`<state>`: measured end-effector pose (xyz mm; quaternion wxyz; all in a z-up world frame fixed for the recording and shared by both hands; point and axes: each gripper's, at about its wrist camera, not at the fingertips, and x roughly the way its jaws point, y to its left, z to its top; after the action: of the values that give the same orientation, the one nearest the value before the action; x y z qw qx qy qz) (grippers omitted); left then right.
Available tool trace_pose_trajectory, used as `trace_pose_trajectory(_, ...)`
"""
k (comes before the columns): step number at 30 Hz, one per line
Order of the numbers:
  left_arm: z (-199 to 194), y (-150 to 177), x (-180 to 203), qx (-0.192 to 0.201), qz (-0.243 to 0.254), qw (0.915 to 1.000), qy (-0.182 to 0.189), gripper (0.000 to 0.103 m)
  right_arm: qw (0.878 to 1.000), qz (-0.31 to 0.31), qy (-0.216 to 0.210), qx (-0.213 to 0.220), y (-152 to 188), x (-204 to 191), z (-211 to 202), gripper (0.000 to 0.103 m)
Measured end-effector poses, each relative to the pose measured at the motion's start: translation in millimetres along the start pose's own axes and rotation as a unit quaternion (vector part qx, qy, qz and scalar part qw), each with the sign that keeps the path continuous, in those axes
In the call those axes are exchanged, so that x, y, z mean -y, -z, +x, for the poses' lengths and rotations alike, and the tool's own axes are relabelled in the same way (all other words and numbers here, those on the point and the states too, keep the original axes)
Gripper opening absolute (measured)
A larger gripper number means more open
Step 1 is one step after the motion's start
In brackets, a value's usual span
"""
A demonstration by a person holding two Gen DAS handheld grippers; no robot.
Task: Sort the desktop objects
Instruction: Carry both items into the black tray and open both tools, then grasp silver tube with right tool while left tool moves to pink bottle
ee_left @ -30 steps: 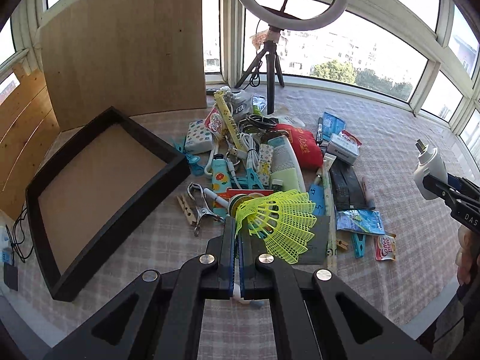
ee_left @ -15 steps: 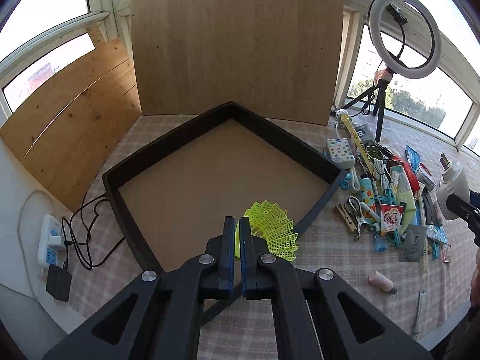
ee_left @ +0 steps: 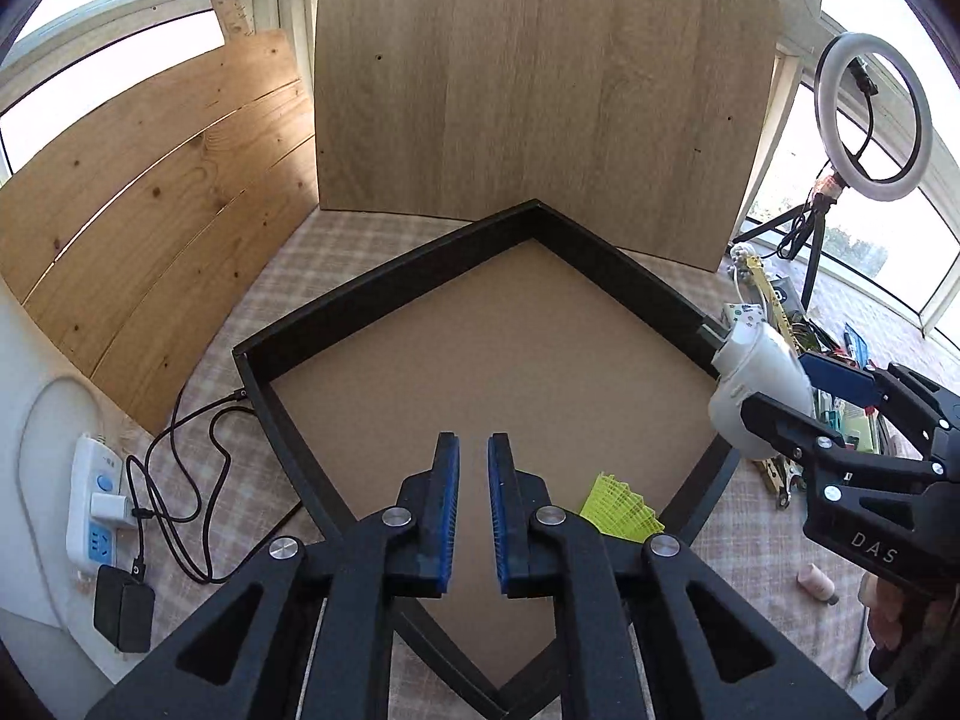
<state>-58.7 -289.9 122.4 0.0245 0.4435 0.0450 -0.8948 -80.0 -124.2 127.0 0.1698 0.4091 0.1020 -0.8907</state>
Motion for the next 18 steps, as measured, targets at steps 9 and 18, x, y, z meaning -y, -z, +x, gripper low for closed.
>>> trace_pose_trajectory(9,-10,6,15,0.002,0.022,0.9994,0.028,0.019,0.999,0.040,-0.007,0.012,11,33,-29,0.065)
trace_pose_trajectory(18,-15,25,82,-0.011,0.094,0.9922,0.081,0.025,0.994,0.093,0.062,0.004,84,125,-103,0.065)
